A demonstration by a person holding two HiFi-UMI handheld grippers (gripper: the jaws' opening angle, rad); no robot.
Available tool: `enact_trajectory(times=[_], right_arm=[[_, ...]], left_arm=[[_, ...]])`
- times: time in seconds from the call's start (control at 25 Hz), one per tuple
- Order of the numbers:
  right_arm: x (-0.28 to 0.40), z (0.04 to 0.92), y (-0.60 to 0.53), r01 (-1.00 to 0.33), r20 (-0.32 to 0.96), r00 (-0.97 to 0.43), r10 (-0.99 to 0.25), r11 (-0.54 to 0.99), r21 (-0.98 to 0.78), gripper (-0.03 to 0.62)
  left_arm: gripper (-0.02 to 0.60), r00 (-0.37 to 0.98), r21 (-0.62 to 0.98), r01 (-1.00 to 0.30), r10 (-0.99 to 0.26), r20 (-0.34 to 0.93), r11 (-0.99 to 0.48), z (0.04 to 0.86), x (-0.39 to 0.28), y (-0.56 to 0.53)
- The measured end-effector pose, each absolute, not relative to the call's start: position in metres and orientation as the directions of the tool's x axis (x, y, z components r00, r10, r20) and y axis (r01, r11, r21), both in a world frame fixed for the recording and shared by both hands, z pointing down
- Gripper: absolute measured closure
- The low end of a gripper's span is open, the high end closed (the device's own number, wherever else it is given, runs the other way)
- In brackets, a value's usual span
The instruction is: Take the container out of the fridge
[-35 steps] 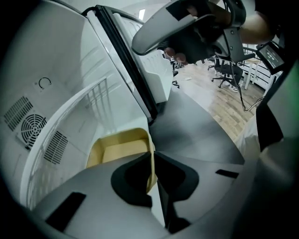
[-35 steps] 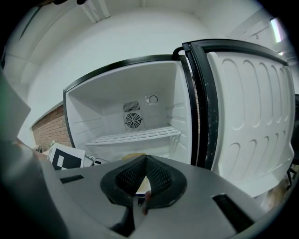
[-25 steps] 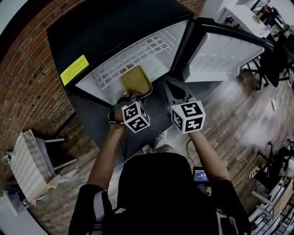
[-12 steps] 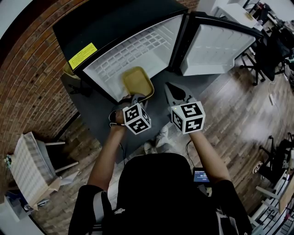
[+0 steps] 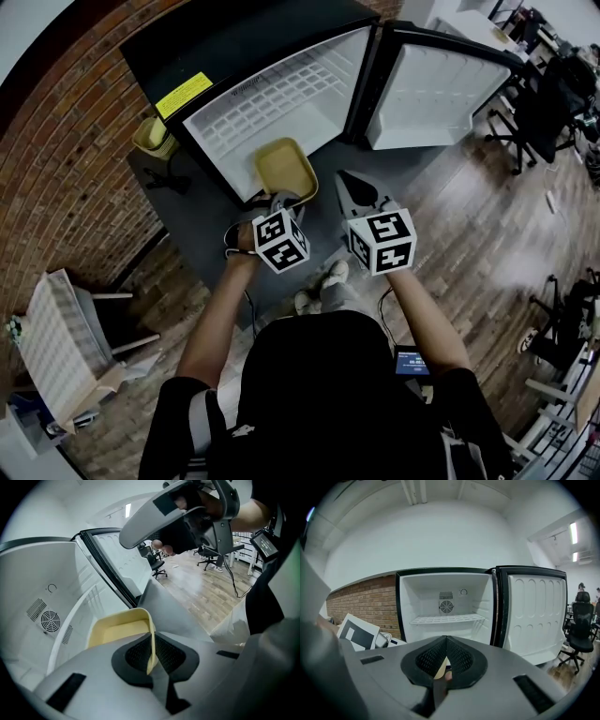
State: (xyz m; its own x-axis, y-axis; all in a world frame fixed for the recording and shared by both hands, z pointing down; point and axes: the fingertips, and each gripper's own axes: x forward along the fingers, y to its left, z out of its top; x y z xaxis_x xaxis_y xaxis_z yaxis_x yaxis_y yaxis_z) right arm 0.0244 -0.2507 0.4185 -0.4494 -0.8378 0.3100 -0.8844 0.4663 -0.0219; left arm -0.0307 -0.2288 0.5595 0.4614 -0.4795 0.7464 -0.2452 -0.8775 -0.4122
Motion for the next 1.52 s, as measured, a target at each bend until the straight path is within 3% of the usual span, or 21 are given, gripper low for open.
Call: enact_trajectory(times=[1.08,1.52], right_arm=[[0.072,0.389,-0.205,-0.848,0.269,-0.514,-0.815,0.529,-0.017,0.554],[0.086,0.387,-0.162,-0.831,0.26,-0.541,-0.8,0.555,-0.02,0.554]], left_arm=[[0.554,0.406,-0.422,-0.368,-0.552,0.728,-0.828,0.525,0.001,-0.187],[0.554,0.378,-0.435,-0.355,-0.553,0.743,-0.827,0.521,0.013,-0.139]])
